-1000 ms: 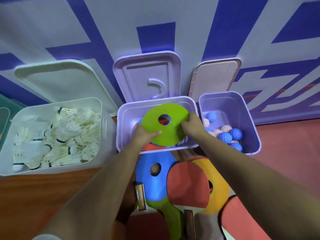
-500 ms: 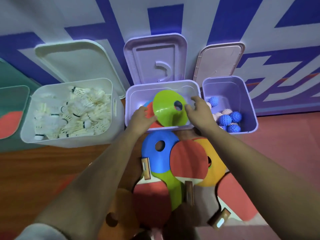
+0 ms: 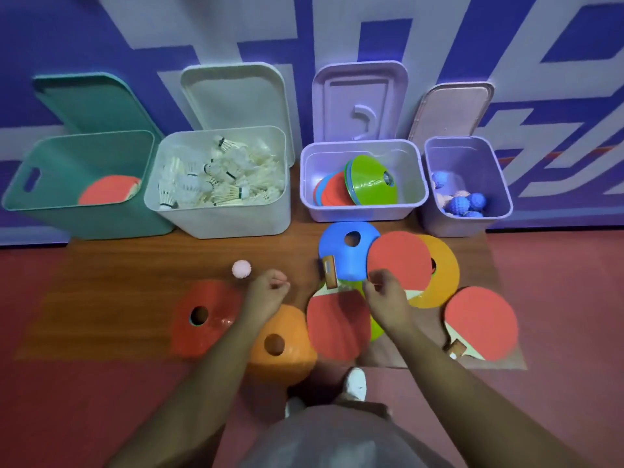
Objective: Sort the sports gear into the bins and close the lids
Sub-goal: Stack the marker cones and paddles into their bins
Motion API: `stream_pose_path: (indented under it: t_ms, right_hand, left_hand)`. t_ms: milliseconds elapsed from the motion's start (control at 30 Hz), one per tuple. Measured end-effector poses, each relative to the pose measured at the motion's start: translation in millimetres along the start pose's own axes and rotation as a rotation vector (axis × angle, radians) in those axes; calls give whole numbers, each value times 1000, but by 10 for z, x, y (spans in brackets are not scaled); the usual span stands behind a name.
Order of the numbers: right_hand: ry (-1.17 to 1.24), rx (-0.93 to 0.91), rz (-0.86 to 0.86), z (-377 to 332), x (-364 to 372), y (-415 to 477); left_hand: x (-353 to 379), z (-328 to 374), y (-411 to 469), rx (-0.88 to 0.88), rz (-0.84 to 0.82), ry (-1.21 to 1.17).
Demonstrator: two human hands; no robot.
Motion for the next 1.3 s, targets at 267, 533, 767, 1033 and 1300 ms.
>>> stream_pose_path:
  t_ms: [267,533,767,1033,1300]
  right_hand:
    - [-50,-21,-346,11,930,-774]
    - [-488,-170,-778,130,1565,-1047]
    - [-587,-263,-731,230,1801,-886]
    - [-256,-276,-541,-95,1617,-691]
    - [-319,-388,-689,-734,2176,-509]
  left_hand:
    - [-52,-1056,-253,-126,96,211]
    - [58,-1436,-392,-195,30,456]
    - [-59,-1795,-332,-525,-2,-304]
    - [-494,-2156,-256,-792,98,-766]
    - [-911,-2102,-92,-672,333,-623]
Point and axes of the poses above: each hand's wrist, its own y-axis towards the middle knuckle, its own x-axis out of the palm, z = x × y, the point moved 2 cm from there along y, towards the middle knuckle, and after that the axes turned 12 degrees about -x, right-handed, at the moved point
